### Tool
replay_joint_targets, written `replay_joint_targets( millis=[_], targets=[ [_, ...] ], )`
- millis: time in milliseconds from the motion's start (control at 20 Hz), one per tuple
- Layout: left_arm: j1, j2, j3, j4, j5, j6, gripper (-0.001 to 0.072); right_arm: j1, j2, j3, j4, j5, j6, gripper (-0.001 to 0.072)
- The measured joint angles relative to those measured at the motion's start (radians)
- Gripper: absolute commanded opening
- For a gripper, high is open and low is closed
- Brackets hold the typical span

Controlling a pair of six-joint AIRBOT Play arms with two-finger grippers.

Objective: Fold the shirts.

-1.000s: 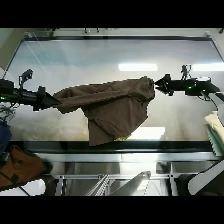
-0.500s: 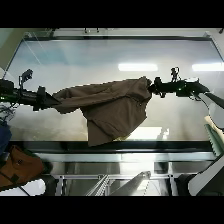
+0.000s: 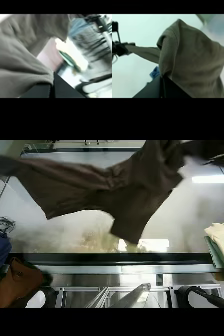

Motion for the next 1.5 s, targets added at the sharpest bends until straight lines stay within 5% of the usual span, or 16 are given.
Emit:
replay_joint_targets(
  millis=[200,350,500,700,1000,1050,1100,1150,1200,1400,1500],
  targets=[
    [0.105,0.169,0.277,0.069,-0.130,-0.014,0.0019,-0.106,0.399,0.000,-0.141,-0.186,-0.034,0.0022],
    [0.234,0.130,0.374,0.164,-0.199,-0.097,0.0019,-0.131,0.440,0.000,-0.257,-0.383,-0.033,0.0023],
    [0.241,-0.074,0.410,0.178,-0.178,-0.168,0.0017,-0.088,0.266,-0.001,-0.297,-0.528,-0.054,0.0022],
    [0.070,-0.448,0.424,0.255,-0.133,-0.208,0.0015,-0.005,-0.095,-0.002,-0.318,-0.673,-0.096,0.0023],
    [-0.169,-0.999,0.430,0.351,-0.109,-0.214,0.0001,0.057,-0.533,-0.002,-0.333,-0.690,-0.107,0.0027],
    [-0.182,-1.058,0.430,0.372,-0.116,-0.214,0.0108,0.057,-0.565,-0.001,-0.333,-0.694,-0.107,0.0101],
    [-0.190,-1.105,0.430,0.377,-0.127,-0.215,0.0343,0.056,-0.587,0.000,-0.332,-0.698,-0.108,0.0337],
    [-0.192,-1.134,0.432,0.378,-0.128,-0.216,0.0609,0.051,-0.600,0.001,-0.333,-0.697,-0.108,0.0416],
    [-0.189,-1.158,0.439,0.383,-0.126,-0.232,0.0719,0.040,-0.604,0.003,-0.333,-0.692,-0.108,0.0416],
    [-0.132,-1.162,0.449,0.394,-0.026,-0.331,0.0717,-0.053,-0.563,0.019,-0.426,-0.613,0.013,0.0415],
    [-0.106,-1.093,0.354,0.425,0.017,-0.371,0.0716,-0.117,-0.530,0.022,-0.525,-0.539,0.109,0.0358]
  ],
)
